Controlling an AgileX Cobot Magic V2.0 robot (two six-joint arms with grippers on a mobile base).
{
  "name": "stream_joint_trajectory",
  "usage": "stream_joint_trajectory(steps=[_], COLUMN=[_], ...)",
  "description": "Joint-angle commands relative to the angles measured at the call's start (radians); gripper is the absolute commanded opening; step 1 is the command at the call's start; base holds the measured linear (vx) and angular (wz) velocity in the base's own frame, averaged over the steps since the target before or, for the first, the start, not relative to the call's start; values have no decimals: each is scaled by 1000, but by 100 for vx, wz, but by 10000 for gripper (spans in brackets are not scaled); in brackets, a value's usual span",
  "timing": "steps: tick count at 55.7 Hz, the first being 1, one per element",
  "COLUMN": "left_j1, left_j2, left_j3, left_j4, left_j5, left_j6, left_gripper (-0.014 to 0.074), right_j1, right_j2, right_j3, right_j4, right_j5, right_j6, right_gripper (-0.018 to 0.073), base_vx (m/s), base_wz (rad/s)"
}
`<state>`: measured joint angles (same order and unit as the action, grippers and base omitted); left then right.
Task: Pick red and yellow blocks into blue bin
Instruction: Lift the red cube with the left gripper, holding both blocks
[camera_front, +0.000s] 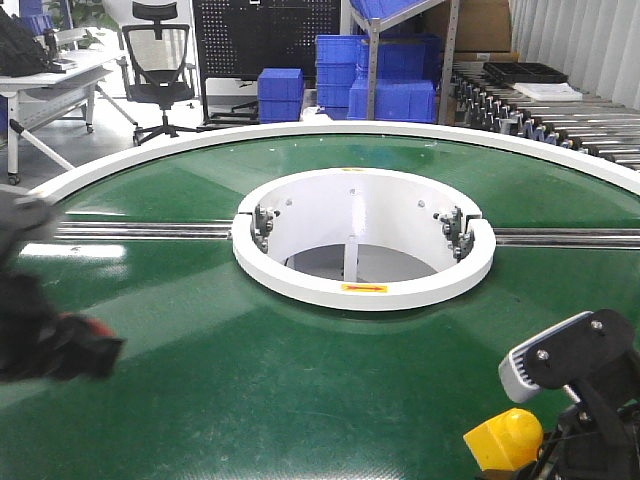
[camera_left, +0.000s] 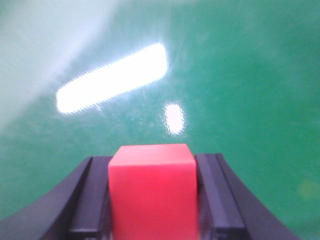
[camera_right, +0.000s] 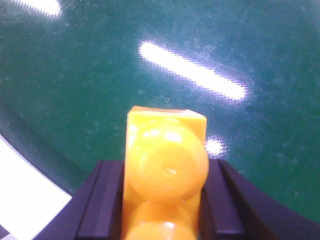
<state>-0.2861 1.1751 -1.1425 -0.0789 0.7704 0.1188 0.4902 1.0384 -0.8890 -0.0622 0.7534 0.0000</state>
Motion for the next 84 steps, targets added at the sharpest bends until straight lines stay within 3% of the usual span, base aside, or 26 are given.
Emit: stream_joint_trajectory(steps=[1, 15, 22, 84], left_j1=[-1, -1, -1, 0], left_j2=[-153, -465, -557, -562], left_j3=[75, 306, 373, 387], left_j4=[-14, -14, -50, -64], left_j5=[-98, -121, -151, -163], left_j6=[2, 2, 1, 2], left_gripper=[372, 372, 372, 372], right_j1=[0, 0, 0, 0], right_j2=[-18, -18, -18, -18], right_j3=[-27, -27, -27, -27], right_j4=[-12, -12, -12, -12], right_j5=[-59, -59, -59, -59], right_j6=[-9, -9, -9, -9], right_gripper=[276, 276, 276, 276], base_vx=[0, 0, 0, 0], base_wz=[0, 0, 0, 0])
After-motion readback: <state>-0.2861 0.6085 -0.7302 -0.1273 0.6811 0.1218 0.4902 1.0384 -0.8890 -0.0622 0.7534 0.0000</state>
